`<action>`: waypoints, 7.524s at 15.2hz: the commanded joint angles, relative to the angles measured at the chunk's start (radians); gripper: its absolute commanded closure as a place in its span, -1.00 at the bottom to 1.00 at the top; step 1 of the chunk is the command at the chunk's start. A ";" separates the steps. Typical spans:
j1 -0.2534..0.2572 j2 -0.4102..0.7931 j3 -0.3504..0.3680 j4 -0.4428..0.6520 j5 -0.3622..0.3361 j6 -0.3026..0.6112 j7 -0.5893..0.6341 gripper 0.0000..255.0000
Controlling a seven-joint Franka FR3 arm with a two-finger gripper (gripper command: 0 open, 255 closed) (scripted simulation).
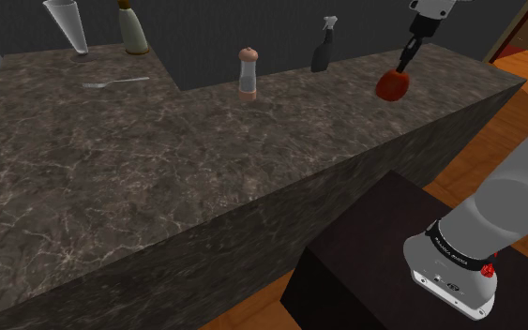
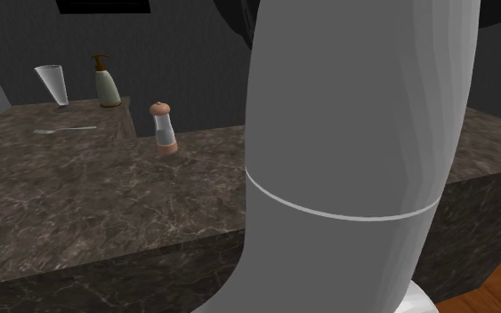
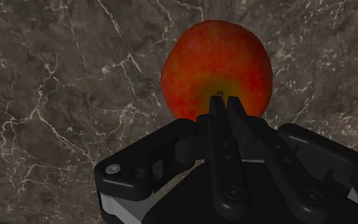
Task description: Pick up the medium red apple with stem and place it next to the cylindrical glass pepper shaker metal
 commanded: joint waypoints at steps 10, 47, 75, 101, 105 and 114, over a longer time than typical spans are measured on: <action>0.000 -0.022 -0.003 0.125 -0.017 -0.143 0.020 1.00; 0.131 -0.066 0.093 0.439 -0.036 -0.471 0.286 1.00; 0.423 0.113 0.339 0.627 -0.009 -0.432 0.831 1.00; 0.443 0.044 0.346 0.179 -0.019 -0.053 0.807 1.00; 0.443 0.050 0.347 0.133 -0.016 -0.001 0.802 1.00; 0.444 0.075 0.349 0.044 -0.006 0.112 0.787 1.00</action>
